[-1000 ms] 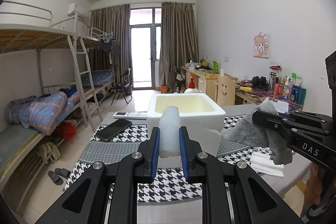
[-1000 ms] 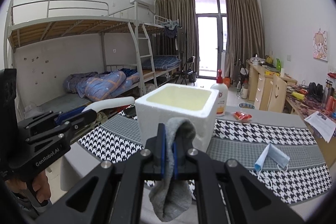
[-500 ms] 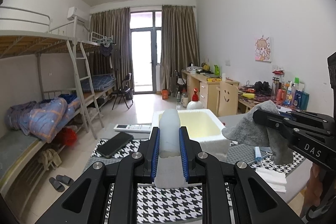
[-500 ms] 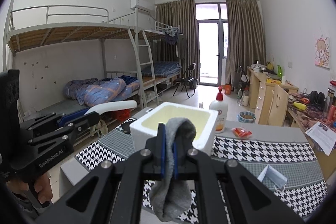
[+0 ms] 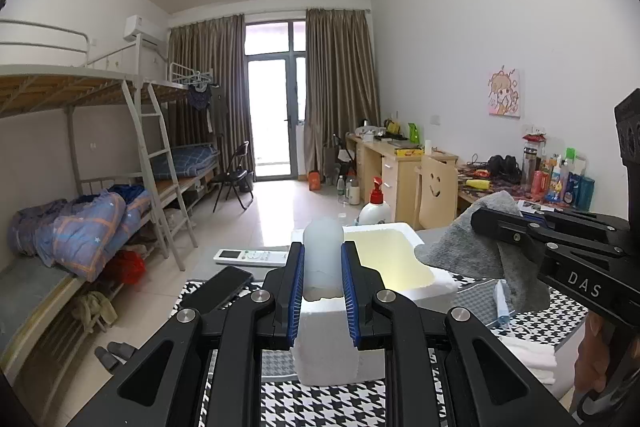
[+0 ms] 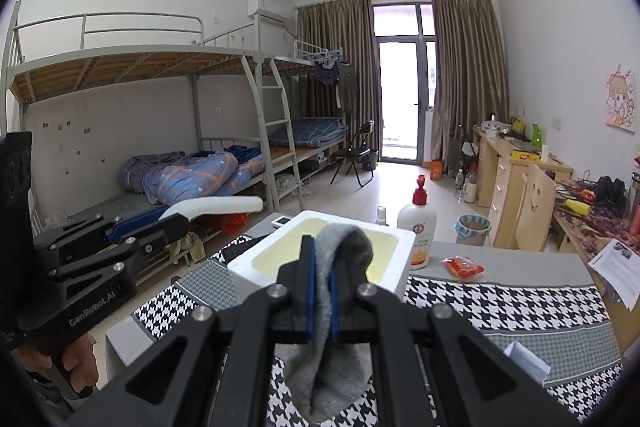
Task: Organize soft objects
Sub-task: 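Carry the sock with right tool while left tool carries cylinder toward the foam box, then lower the grey sock into the white foam box and open the right tool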
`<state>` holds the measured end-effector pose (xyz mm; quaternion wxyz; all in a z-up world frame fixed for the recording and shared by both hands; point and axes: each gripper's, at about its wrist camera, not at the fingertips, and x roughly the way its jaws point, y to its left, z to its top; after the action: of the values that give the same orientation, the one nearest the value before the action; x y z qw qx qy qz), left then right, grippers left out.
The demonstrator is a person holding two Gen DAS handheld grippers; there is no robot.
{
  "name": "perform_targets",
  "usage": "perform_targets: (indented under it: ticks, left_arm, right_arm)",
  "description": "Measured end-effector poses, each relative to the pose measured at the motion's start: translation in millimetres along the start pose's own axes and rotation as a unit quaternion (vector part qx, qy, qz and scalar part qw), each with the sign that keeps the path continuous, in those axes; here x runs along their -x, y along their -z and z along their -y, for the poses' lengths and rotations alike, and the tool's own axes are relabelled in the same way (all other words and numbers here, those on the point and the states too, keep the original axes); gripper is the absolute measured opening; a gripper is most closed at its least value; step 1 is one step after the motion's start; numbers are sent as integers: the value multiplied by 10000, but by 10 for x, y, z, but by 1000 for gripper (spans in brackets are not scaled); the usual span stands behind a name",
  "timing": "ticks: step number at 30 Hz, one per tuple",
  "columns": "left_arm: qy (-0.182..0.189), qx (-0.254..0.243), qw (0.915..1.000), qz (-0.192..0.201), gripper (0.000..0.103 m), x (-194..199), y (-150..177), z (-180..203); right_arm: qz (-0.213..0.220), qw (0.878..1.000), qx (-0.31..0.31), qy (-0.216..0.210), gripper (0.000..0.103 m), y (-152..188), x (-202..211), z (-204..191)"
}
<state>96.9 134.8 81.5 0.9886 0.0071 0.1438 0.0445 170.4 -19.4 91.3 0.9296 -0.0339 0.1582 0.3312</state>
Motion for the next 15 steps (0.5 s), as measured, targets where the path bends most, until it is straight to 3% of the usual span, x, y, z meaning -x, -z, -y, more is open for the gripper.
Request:
perform_targets:
  ticks: [15]
  left_arm:
    - [47,37,9998,-179,20,-408,-66,-84]
  right_arm:
    - [-219,9996,-119,-163,9,-76,-381,105]
